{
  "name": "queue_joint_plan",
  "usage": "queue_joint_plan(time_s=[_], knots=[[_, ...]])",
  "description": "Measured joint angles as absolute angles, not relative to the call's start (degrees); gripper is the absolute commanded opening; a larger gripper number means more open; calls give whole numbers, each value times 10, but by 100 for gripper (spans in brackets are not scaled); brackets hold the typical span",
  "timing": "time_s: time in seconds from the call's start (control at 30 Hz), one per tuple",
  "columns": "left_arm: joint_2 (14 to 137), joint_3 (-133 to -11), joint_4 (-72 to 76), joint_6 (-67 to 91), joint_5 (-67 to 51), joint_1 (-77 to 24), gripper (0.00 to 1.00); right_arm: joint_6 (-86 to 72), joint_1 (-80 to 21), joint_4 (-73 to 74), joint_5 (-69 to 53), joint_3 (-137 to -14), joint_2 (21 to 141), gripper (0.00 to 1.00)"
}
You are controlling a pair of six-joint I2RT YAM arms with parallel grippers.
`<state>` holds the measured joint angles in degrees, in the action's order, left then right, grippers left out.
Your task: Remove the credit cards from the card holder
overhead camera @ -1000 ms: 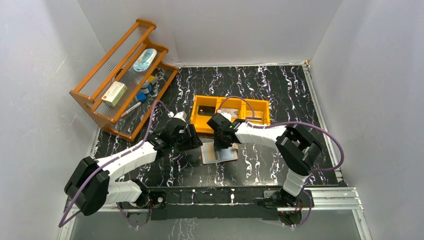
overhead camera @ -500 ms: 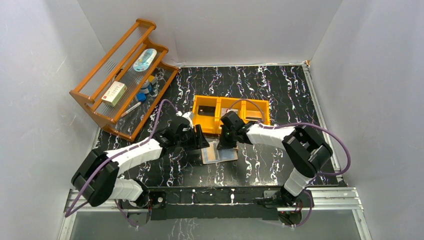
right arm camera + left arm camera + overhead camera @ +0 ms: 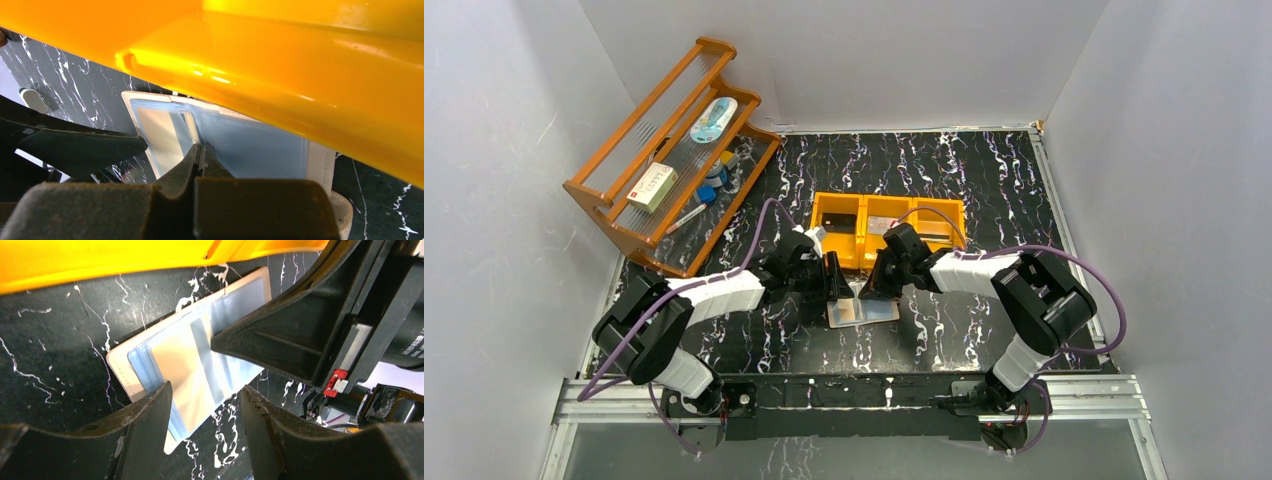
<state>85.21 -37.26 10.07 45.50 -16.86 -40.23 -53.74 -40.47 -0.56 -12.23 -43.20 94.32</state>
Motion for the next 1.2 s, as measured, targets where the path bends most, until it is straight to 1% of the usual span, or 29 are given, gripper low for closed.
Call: queue_joint_plan(time_s=[0.17,0.43,0.6,0.7,0.97,1.2], knots=[[861,-390,91,455,-151,-402,49,-542,-403,-14,-123,-425,941,0],[862,-396,53,454,-126,-402,50,-543,-402,-15,-123,-425,940,0],[870,-396,59,451,-133,-402,49,-542,-402,-16,-123,-425,940,0],[873,-396,68,453,-137,-402,50,-542,-402,-16,-123,-425,940,0],[832,-395,29,446,-81,-402,52,-542,-402,-16,-123,-425,940,0],[837,-395,63,446,-92,-402,51,-542,-402,-16,-123,-425,940,0]])
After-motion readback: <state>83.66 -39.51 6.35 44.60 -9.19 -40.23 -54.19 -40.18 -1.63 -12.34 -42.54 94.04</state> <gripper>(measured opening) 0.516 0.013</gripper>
